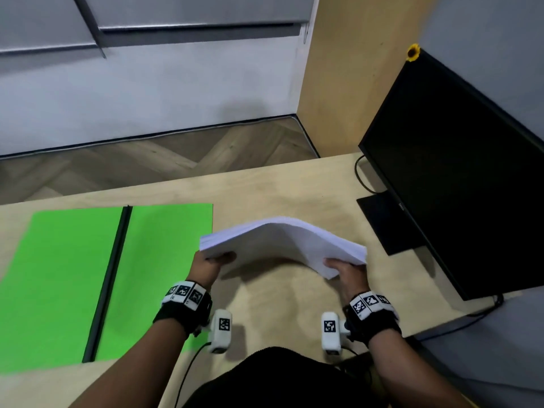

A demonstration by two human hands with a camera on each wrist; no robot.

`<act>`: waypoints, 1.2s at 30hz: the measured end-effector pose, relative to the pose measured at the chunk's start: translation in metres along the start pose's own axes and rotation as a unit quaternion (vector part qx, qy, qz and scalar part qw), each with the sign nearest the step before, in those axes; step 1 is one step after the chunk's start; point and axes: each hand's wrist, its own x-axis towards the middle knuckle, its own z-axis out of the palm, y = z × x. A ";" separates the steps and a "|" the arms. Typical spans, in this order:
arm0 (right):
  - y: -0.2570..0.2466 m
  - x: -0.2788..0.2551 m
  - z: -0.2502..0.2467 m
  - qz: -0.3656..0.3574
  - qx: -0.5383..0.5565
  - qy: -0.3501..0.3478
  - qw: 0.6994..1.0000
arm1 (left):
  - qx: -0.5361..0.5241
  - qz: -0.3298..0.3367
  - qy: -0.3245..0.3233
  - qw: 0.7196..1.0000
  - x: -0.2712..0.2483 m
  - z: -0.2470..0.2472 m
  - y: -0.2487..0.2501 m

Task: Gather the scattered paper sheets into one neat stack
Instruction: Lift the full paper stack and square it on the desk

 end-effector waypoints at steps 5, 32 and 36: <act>0.005 0.008 -0.001 -0.004 0.000 -0.011 1.000 | 0.005 -0.047 -0.013 0.999 0.002 -0.001 -0.014; 0.033 0.032 -0.027 -0.008 -0.004 0.011 1.000 | 0.172 -0.013 -0.034 0.984 -0.002 0.001 -0.017; 0.038 0.032 -0.029 -0.014 -0.022 0.000 1.000 | 0.182 0.006 -0.034 0.983 -0.005 0.001 -0.013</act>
